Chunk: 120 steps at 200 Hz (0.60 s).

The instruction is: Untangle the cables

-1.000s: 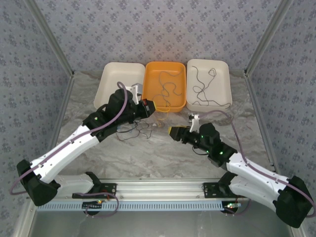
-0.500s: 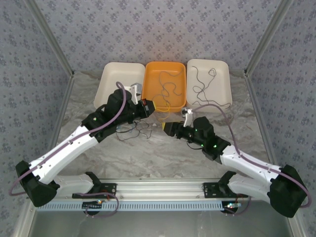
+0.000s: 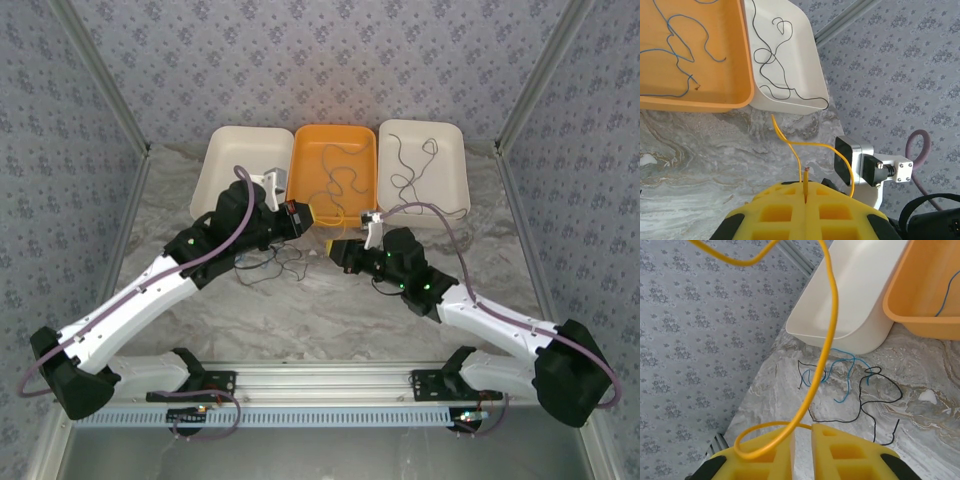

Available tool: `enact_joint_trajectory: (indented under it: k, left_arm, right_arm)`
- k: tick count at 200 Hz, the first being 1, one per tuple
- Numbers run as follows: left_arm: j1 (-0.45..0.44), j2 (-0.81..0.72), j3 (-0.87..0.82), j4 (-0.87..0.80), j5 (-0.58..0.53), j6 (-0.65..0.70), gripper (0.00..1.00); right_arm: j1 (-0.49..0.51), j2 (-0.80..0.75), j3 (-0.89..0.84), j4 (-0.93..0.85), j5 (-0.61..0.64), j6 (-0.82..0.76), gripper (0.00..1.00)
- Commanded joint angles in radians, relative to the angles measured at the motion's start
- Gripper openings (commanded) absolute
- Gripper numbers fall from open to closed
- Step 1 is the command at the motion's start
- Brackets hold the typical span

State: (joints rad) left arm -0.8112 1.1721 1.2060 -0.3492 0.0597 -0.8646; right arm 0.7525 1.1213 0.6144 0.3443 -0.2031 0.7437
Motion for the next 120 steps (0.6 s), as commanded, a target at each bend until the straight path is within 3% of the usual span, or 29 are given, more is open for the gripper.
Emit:
enact_joint_trajectory:
  k: [1,21,60,102,120]
  left_arm:
    - [0.007,-0.022,0.027,-0.012,0.009,0.002,0.00]
    - [0.013,-0.019,0.030,-0.013,0.011,0.004,0.00]
    - [0.019,-0.008,0.045,-0.018,0.017,0.009,0.00]
    - [0.020,-0.004,0.050,-0.020,0.017,0.011,0.00]
    - [0.020,-0.002,0.051,-0.022,0.016,0.013,0.00]
  right_arm:
    - [-0.004,0.003,0.019,0.010,-0.008,0.005,0.17]
    - [-0.005,-0.009,0.003,0.003,-0.001,0.008,0.15]
    - [-0.004,-0.041,-0.024,-0.021,0.007,0.003,0.27]
    - [-0.003,-0.048,-0.022,-0.030,0.013,0.003,0.22]
    - [-0.001,-0.047,-0.019,-0.035,0.003,0.003,0.28]
